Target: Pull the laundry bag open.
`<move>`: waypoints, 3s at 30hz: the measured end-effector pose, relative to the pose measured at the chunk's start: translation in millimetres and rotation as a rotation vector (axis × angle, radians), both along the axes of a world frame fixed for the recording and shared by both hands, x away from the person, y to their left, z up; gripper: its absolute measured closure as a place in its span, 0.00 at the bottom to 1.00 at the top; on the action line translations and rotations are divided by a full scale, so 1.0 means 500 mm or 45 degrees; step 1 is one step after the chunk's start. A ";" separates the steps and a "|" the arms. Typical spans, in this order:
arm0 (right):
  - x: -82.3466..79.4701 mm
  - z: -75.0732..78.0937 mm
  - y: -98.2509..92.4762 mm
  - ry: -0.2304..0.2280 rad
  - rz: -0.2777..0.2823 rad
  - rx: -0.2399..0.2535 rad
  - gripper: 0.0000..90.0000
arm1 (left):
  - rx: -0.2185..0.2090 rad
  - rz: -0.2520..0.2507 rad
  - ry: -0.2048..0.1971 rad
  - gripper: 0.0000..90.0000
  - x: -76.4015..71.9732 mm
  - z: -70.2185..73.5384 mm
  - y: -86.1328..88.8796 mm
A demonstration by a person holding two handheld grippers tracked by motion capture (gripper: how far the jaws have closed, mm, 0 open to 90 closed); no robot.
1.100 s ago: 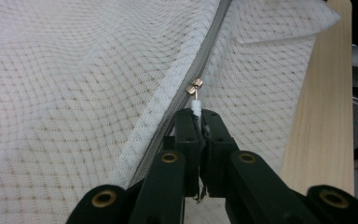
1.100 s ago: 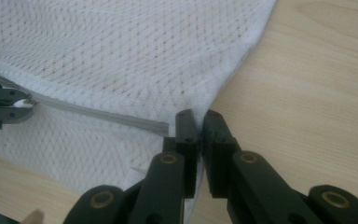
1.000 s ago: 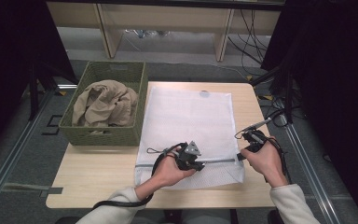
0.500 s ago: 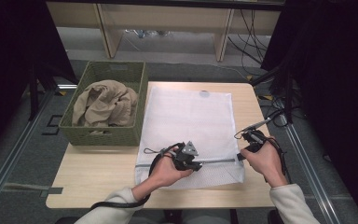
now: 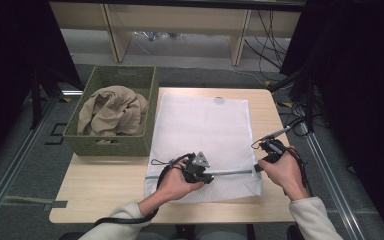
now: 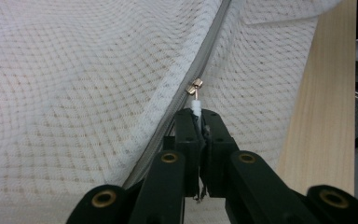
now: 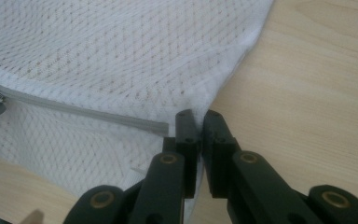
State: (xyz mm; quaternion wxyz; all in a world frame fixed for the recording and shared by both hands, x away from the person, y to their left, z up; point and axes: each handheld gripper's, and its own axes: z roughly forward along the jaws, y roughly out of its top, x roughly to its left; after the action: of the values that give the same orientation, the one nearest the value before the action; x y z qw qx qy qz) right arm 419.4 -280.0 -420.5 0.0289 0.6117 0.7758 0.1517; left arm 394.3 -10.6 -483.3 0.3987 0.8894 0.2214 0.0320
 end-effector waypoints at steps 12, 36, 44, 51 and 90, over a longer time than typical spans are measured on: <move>0.003 -0.003 -0.005 -0.026 0.052 -0.011 0.96 | 0.009 0.005 0.000 0.96 -0.002 0.000 0.011; 0.004 -0.004 -0.005 -0.039 0.065 0.004 0.96 | 0.012 0.022 0.011 0.96 -0.005 0.000 0.039; 0.001 0.000 0.002 0.006 0.012 0.000 0.96 | 0.020 0.033 0.016 0.96 -0.006 -0.001 0.044; 0.001 0.001 0.002 0.001 -0.008 0.003 0.96 | 0.022 0.045 0.019 0.96 -0.005 0.000 0.050; 0.007 -0.009 -0.008 -0.080 0.072 -0.025 0.96 | 0.081 0.125 0.036 0.96 -0.001 0.001 0.125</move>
State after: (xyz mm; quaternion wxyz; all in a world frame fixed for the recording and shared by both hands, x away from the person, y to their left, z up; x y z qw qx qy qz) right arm 423.1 -284.0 -425.0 0.0548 0.5842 0.7930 0.1639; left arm 394.0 51.9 -482.9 0.3651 0.8900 0.2692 0.0458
